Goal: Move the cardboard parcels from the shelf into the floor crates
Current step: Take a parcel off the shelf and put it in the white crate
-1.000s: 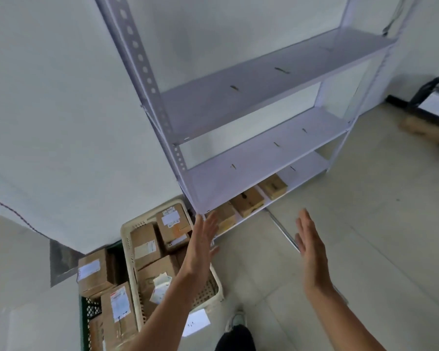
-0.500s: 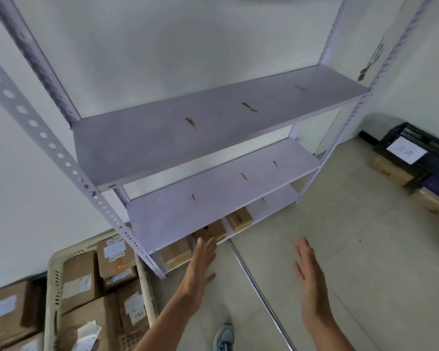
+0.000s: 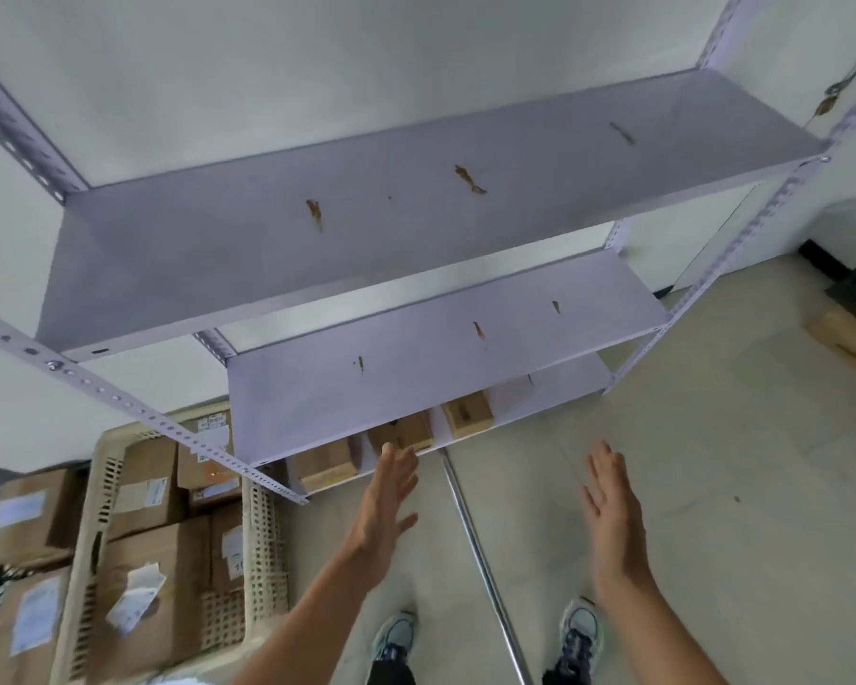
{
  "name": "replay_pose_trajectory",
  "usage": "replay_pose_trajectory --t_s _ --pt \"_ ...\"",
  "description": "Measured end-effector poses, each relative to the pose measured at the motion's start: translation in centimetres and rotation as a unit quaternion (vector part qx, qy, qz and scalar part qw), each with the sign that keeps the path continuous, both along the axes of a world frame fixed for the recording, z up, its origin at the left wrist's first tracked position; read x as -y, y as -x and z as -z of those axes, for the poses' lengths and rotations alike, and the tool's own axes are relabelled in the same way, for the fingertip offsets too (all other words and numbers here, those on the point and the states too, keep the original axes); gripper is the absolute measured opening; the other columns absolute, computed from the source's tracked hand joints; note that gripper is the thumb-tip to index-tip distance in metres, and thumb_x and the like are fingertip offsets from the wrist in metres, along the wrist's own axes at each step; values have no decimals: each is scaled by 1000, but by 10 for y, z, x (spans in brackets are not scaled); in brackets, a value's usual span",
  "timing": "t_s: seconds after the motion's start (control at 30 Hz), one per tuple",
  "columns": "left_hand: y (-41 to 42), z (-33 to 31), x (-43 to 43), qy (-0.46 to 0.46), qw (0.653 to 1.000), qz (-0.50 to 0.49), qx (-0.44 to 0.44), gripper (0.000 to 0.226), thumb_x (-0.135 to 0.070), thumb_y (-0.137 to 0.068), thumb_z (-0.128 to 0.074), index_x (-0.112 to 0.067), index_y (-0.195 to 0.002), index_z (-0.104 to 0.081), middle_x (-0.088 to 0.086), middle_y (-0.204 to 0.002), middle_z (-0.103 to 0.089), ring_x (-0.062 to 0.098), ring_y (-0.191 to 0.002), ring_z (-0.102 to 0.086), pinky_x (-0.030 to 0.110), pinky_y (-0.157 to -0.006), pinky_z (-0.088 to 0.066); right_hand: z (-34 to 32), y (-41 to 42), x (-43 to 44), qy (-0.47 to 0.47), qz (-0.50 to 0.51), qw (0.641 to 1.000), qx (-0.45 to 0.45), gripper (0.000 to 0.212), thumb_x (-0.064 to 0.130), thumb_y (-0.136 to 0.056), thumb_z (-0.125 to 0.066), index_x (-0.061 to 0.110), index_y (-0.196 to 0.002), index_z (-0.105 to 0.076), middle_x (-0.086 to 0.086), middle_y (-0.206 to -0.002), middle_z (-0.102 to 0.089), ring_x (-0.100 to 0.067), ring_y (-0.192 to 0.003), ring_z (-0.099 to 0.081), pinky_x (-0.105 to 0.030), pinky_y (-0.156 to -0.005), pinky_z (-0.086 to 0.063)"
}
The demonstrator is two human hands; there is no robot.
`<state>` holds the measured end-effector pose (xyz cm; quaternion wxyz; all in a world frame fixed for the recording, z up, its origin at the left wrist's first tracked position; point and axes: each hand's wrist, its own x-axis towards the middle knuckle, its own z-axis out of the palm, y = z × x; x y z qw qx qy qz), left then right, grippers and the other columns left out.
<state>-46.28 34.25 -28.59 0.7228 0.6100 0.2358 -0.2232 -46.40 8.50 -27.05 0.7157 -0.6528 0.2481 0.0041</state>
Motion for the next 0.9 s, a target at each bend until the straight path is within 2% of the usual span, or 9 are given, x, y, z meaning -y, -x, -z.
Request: replay_pose_trajectory --t_s 0.03,0.2,0.43,0.7,0.9 --pt "-3 5 12 -8 1000 -10 -6 86 -76 -96 -24 -28 -166 -39 -8 -172 -39 14 -152 -41 56 -124 -31 6 -8 15 -1 -11 1000 -6 80 63 -98 -35 20 -165 -33 3 -169 -36 -11 -154 -36 -37 -129 -26" --pt "-15 41 79 -37 995 -77 -45 74 -67 -108 -20 -25 -167 -37 -4 -173 -37 18 -156 -38 57 -128 -28 53 -53 91 -25 -72 996 -43 62 48 -112 -29 17 -165 -32 0 -171 -35 -13 -155 -34 -36 -129 -24" --pt "-48 130 147 -39 991 -107 -77 76 -71 -105 -24 -28 -167 -36 -6 -174 -35 16 -158 -35 58 -129 -26 152 -117 151 3 -147 986 -76 59 47 -114 -28 18 -166 -31 1 -171 -35 -14 -156 -35 -40 -131 -24" --pt "-131 284 154 -59 988 -102 -98 76 -71 -108 -25 -27 -169 -32 -6 -175 -33 17 -159 -34 52 -126 -29 315 -206 151 -2 -150 983 -106 52 37 -115 -36 16 -162 -37 0 -169 -38 -11 -152 -40 -30 -122 -32" --pt "-215 403 139 -94 989 -63 -100 80 -71 -109 -22 -22 -172 -24 1 -179 -26 24 -164 -26 56 -131 -22 440 -282 123 -11 -177 976 -129 55 41 -112 -42 19 -163 -37 5 -169 -38 -9 -152 -40 -33 -121 -32"
